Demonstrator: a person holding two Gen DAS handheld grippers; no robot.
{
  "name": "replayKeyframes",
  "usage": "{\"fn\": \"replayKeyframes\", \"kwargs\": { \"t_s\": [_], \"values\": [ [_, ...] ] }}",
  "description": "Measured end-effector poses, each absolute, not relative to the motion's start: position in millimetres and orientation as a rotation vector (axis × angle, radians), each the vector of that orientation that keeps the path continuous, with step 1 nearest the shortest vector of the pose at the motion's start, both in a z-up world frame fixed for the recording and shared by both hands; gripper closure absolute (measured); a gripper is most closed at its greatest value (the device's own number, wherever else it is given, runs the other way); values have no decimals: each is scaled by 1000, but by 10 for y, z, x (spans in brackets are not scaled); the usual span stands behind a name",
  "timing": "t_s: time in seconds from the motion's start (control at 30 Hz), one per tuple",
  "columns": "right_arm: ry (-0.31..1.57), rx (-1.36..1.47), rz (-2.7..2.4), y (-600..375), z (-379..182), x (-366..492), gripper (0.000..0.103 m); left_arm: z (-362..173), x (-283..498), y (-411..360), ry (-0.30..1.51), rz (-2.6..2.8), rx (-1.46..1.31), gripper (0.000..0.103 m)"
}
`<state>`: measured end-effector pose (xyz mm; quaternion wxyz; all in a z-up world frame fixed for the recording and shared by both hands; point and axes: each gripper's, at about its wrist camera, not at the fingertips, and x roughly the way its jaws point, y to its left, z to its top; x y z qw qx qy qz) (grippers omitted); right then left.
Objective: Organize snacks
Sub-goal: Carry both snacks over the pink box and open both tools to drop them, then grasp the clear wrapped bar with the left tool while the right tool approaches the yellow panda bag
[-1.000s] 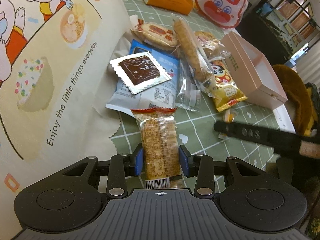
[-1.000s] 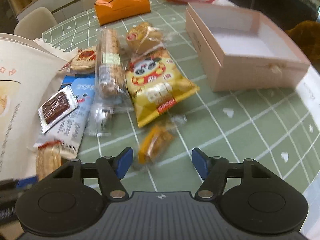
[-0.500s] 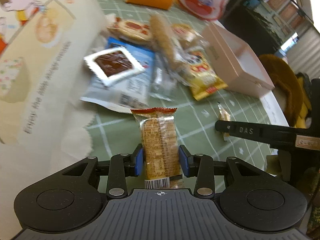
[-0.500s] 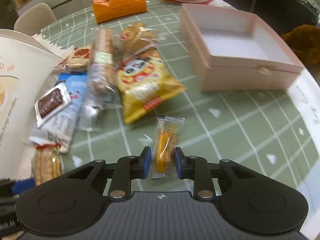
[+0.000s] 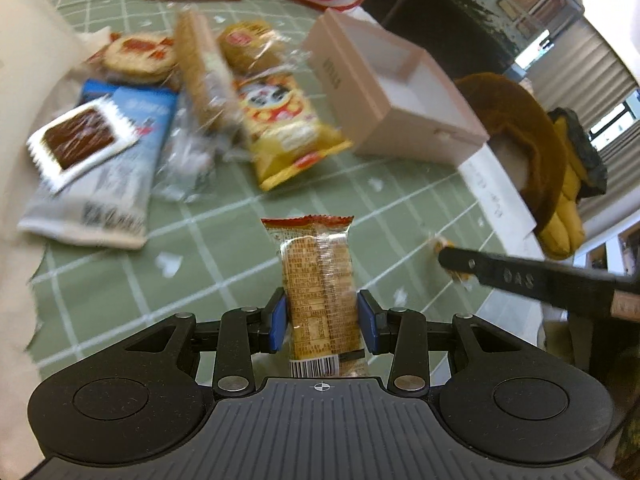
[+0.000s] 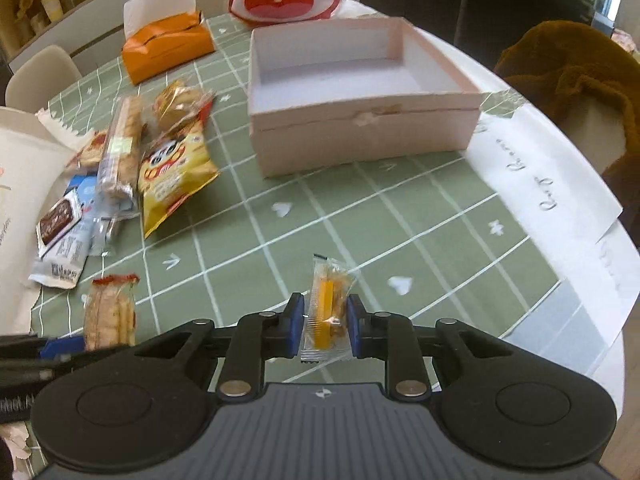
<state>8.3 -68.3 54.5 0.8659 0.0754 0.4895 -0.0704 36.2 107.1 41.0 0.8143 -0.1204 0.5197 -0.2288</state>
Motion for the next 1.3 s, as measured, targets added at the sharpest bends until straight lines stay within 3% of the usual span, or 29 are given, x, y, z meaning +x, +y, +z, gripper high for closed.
{"fn": "replayKeyframes", "kwargs": {
  "t_s": [0.27,0.47,0.5,0.57,0.6,0.73,1.0,1.3],
  "values": [
    [803,195,-53,-1225,1435,275,81,1361,1047,570,910,-590,-216,61],
    [717,212,-10,-1661,1631,880,80,1305,1981,90,958,-673,-316,58],
    [720,220,-2,-1704,1604,1008,78,1186,2165,-39,1004,-665,-309,60],
    [780,235,-39,-1809,1488,1261,59,1033,2330,-184,1026,-616,-256,60],
    [793,228,-61,-1846,1436,1302,57,1017,2328,-183,1008,-602,-238,60],
    [810,212,-95,-1942,1213,1107,39,1022,2127,83,956,-541,-255,60],
    [932,232,-128,-1618,715,816,39,848,1601,925,957,-312,-177,60],
    [1003,180,-78,-681,568,734,37,642,1182,1939,962,-82,-223,60]
  ]
}}
